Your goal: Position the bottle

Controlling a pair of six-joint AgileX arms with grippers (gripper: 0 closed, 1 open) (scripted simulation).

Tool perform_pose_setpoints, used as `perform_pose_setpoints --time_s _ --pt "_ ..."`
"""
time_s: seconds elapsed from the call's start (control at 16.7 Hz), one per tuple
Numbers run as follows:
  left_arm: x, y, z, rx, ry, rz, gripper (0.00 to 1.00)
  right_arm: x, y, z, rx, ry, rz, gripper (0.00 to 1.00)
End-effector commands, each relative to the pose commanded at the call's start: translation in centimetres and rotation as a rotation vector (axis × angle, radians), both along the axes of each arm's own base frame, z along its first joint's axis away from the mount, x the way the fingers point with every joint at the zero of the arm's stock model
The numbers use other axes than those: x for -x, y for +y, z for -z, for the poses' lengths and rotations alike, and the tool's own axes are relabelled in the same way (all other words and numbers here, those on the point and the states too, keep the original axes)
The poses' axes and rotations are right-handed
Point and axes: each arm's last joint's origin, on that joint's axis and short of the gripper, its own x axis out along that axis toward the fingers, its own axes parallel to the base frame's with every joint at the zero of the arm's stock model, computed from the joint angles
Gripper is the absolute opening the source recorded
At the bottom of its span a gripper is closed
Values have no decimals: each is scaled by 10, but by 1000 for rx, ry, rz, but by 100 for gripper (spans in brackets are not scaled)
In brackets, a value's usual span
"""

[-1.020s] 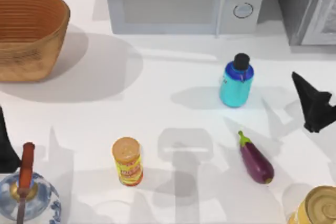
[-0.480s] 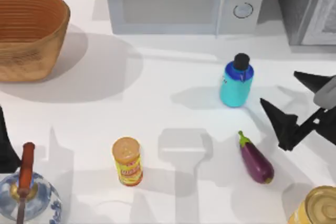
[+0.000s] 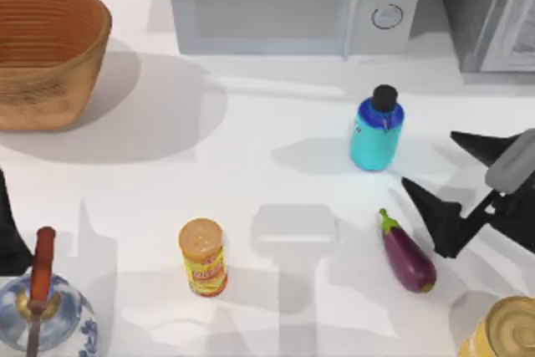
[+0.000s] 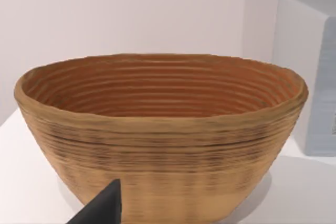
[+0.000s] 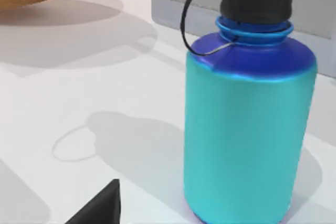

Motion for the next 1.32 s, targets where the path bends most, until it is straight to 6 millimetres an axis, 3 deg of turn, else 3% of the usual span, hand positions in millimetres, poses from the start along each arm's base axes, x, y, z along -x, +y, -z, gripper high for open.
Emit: perform_pose_setpoints --time_s 0.24,0.48,0.9,1.08,1.32 --pt "0 0 0 0 0 0 100 0 -1 0 0 3 6 100" --pt "0 0 0 0 0 0 100 -22 8 -4 -3 -2 2 100" --pt "0 0 0 0 0 0 100 -68 56 0 -6 -5 2 100" --pt "0 0 0 0 0 0 100 -71 69 10 0 0 0 100" --pt "0 0 0 0 0 0 100 -71 70 10 0 0 0 100"
